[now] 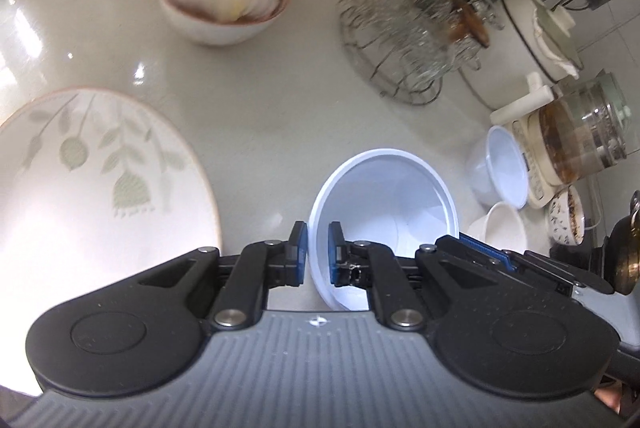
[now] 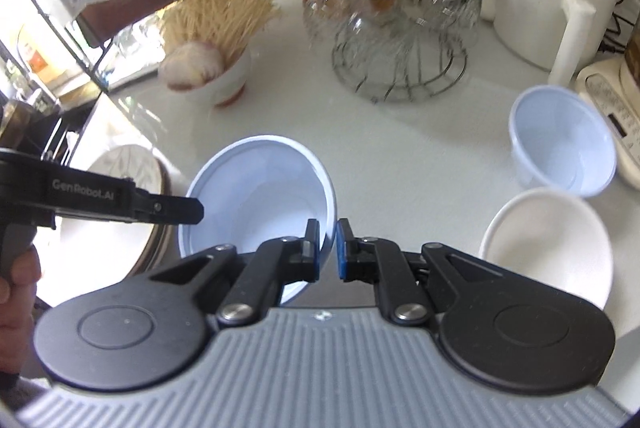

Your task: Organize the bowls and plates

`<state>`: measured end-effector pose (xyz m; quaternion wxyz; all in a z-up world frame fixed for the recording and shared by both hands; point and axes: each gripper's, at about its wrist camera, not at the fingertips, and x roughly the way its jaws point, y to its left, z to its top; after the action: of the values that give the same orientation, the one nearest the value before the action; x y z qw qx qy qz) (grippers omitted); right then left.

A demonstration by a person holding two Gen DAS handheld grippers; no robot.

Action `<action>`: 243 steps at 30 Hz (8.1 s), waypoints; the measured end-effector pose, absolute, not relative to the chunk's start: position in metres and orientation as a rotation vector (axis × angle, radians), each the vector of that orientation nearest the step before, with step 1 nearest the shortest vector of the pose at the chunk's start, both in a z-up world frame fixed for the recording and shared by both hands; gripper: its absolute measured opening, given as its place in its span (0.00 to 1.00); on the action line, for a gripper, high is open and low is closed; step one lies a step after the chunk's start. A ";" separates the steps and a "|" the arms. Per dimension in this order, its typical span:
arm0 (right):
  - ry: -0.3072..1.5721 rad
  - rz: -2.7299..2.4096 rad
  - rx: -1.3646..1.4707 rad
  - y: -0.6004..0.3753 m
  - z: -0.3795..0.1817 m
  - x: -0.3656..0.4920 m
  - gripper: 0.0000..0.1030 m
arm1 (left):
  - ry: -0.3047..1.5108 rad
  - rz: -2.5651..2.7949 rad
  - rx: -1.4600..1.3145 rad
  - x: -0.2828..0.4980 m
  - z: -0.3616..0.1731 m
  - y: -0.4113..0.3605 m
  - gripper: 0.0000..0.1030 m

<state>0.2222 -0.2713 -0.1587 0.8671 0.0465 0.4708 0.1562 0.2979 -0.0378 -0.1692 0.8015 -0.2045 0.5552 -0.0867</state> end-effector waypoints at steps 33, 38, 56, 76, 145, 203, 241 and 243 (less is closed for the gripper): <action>1.089 0.252 0.230 -0.261 -0.189 0.218 0.12 | 1.292 -0.231 -0.385 0.302 -0.195 -0.029 0.23; 1.090 0.253 0.244 -0.260 -0.187 0.220 0.13 | 1.267 -0.232 -0.364 0.304 -0.188 -0.029 0.38; 0.897 0.180 0.290 -0.269 -0.126 0.215 0.42 | 1.051 -0.308 -0.205 0.296 -0.116 -0.016 0.38; 0.639 0.071 0.278 -0.254 -0.038 0.165 0.42 | 0.812 -0.494 -0.079 0.270 -0.034 -0.024 0.38; 0.888 -0.147 0.531 -0.485 -0.157 0.254 0.42 | 1.131 -0.498 -0.055 0.409 -0.165 -0.288 0.39; 0.942 0.013 0.519 -0.473 -0.150 0.309 0.08 | 1.121 -0.411 -0.204 0.433 -0.132 -0.260 0.07; 0.851 0.344 0.324 -0.344 -0.076 0.261 0.08 | 0.856 -0.191 -0.391 0.289 -0.052 -0.104 0.08; 0.856 0.371 0.307 -0.333 -0.078 0.258 0.08 | 0.856 -0.159 -0.417 0.279 -0.055 -0.093 0.08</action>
<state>0.2583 -0.3332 -0.0779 0.8817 0.1474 0.4112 0.1782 0.2786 -0.0927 -0.0548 0.8858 -0.2005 0.4114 -0.0765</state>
